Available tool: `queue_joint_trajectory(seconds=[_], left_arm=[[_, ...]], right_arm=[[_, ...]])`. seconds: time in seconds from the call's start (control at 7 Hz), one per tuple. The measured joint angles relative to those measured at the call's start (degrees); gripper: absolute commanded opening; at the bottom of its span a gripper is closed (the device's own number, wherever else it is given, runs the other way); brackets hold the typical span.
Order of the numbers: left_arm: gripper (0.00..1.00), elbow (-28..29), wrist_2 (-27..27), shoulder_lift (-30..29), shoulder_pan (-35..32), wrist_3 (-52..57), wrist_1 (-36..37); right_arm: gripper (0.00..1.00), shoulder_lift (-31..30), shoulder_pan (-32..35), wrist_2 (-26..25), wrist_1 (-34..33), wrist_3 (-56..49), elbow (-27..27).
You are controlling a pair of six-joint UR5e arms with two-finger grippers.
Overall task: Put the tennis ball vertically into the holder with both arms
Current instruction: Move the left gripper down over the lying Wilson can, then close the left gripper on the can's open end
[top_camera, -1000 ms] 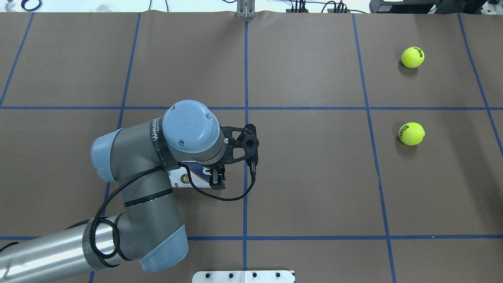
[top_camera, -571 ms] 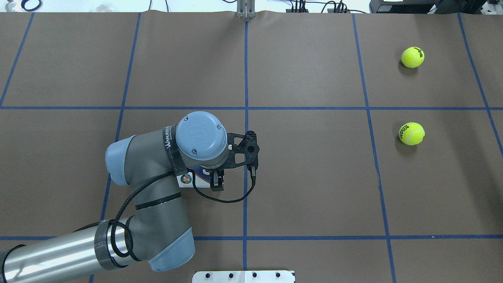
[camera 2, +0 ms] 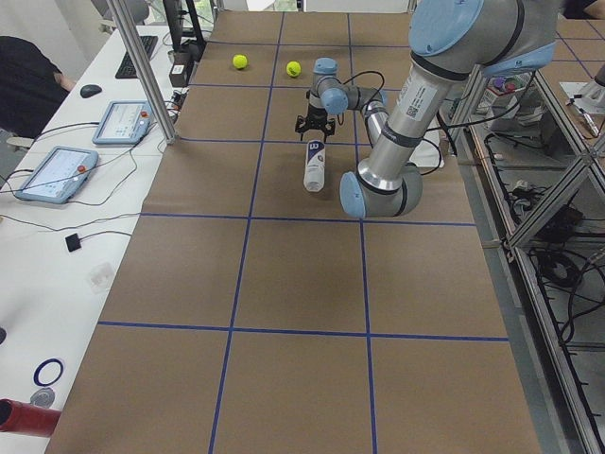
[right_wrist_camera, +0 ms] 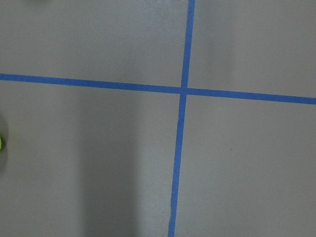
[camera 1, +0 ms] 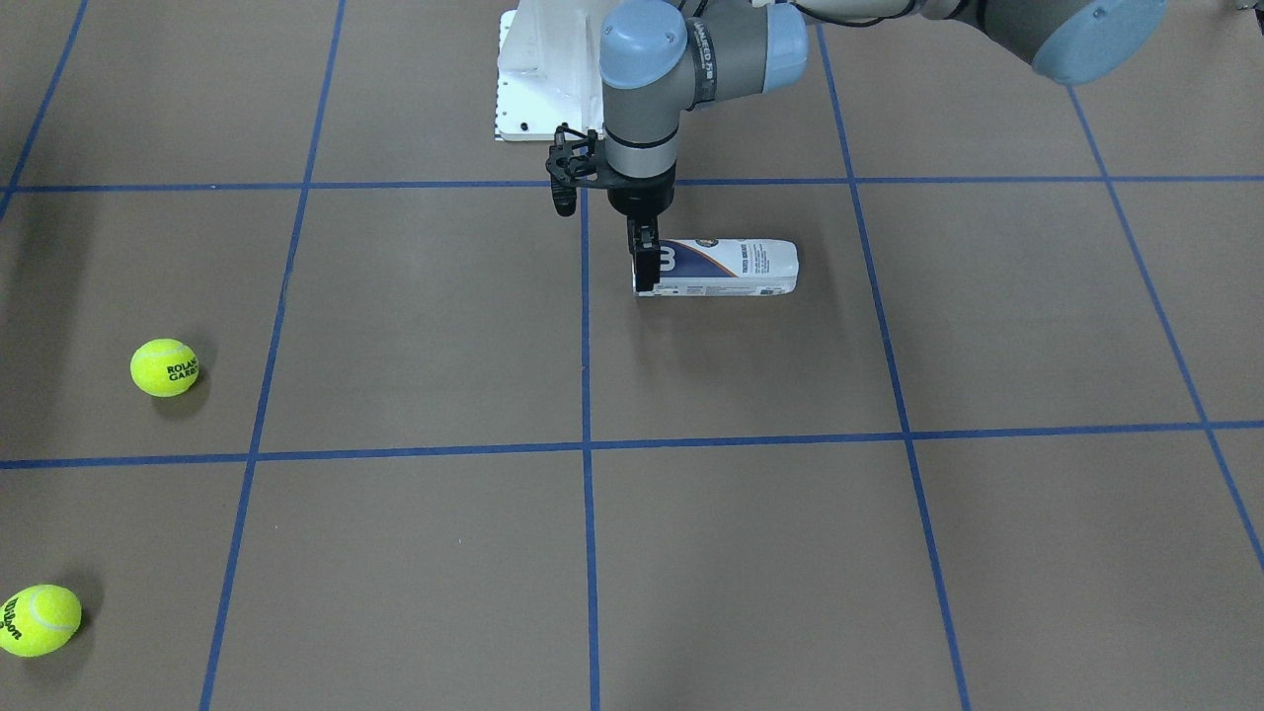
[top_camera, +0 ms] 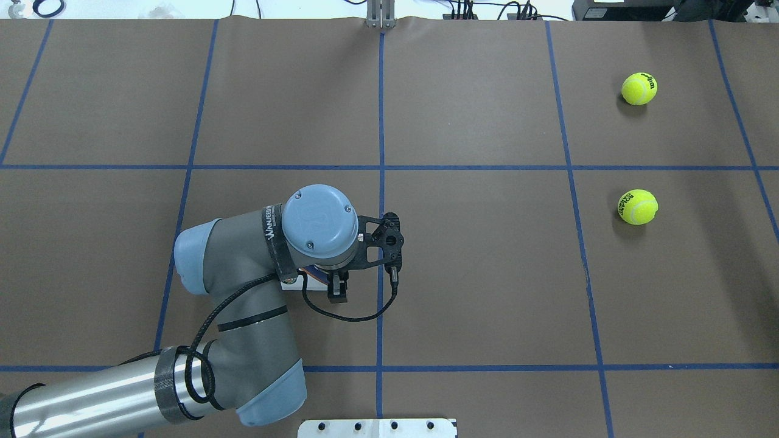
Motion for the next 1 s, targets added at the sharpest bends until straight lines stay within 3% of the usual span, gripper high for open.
queue_joint_trajectory(seconds=[1.0], left_arm=[[0.98, 4.8, 0.0, -0.3, 0.9, -0.2, -4.5]], right_arm=[[0.99, 0.0, 0.1, 0.0, 0.0, -0.1, -0.1]])
